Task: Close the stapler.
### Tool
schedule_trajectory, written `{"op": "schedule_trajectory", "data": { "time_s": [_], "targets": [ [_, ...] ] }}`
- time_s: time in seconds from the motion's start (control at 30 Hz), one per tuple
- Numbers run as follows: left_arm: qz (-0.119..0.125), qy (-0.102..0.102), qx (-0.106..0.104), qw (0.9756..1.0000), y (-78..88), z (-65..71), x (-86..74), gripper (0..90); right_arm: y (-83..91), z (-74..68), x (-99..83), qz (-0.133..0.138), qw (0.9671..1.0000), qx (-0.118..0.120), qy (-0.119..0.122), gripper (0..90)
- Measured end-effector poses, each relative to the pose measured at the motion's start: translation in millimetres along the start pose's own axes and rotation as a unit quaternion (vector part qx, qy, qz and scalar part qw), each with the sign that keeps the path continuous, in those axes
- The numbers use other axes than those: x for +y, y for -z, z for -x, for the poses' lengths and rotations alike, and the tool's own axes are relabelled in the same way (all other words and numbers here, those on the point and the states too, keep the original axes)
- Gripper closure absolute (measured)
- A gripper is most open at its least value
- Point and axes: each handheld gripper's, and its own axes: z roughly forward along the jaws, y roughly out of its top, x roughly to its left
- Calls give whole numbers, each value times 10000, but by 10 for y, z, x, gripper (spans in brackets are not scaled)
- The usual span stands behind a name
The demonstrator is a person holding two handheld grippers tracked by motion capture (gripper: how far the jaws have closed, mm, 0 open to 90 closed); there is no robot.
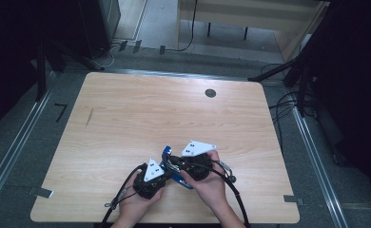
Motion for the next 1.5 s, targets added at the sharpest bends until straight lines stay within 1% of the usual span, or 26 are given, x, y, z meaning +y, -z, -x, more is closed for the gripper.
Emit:
{"op": "schedule_trajectory", "data": {
  "time_s": [0.13,0.4,0.47,0.6,0.77,0.83,0.87,0.9,0.97,1.17,1.27,1.5],
  "targets": [
    [-8,-8,-14,10000,1,-5,1,900,11,4,3,28,10000,3,-4,900],
    [-5,-14,-4,10000,1,-2,1,900,128,38,66,186,9998,-28,-82,900],
    [3,-4,-9,10000,0,-2,1,900,150,49,88,225,9997,1,-102,900],
    [-1,1,-2,10000,1,0,1,900,182,42,130,257,9997,1,-48,900],
    [5,9,-7,10000,0,-2,1,900,258,36,154,353,9993,3,-84,900],
    [0,6,-8,10000,0,-2,1,900,285,29,170,386,9992,-25,-59,900],
    [1,9,-7,10000,-1,-2,1,900,298,26,181,409,9991,-95,-41,900],
    [4,5,-4,10000,-1,-1,1,900,318,28,195,444,9989,-116,-37,900],
    [3,2,5,10000,-1,1,1,900,353,34,234,537,9984,-134,-85,900],
    [7,3,8,10000,-1,2,1,900,353,23,329,575,9983,-124,-35,900],
    [-2,-5,2,10000,0,-1,2,900,322,16,398,599,9981,-117,-23,900],
    [0,-14,7,10000,-1,0,1,900,267,-18,487,604,9981,-75,50,900]
  ]
}}
